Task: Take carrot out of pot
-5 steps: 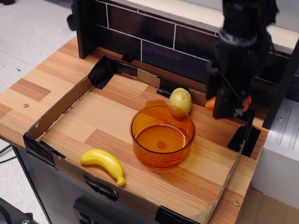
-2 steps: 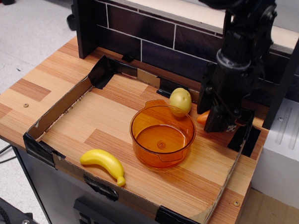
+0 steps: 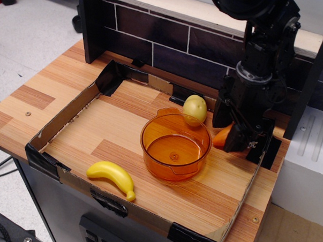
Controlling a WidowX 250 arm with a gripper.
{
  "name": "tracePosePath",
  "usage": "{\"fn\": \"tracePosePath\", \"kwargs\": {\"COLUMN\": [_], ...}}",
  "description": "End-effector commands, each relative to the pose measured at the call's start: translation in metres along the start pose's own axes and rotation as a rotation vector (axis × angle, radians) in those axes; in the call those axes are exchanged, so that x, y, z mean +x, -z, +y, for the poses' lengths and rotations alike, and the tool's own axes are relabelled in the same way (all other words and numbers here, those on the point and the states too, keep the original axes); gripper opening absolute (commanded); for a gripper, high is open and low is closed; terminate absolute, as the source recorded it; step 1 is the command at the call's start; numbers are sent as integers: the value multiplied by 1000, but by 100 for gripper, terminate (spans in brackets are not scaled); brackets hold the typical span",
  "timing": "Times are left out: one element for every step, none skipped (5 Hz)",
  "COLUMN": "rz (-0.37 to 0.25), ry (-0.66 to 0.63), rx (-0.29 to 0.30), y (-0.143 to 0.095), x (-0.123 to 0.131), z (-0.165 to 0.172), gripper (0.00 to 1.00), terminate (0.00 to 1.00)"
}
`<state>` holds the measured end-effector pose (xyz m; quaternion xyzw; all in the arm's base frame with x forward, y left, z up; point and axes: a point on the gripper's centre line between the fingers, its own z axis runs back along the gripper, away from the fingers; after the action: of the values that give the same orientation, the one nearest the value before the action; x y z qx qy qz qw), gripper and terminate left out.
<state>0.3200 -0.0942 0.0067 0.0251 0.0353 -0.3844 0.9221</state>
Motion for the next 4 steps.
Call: {"fn": "tracePosePath", "kwargs": {"rz": [-78, -127, -205, -292], "ry": [-15, -31, -54, -91], "rx": [6, 6, 40, 58], "y": [-23, -39, -73, -110], "x": [13, 12, 5, -6], "z": [7, 7, 11, 15], "gripper": [100, 100, 100, 100], "terminate": [0, 0, 0, 0]}}
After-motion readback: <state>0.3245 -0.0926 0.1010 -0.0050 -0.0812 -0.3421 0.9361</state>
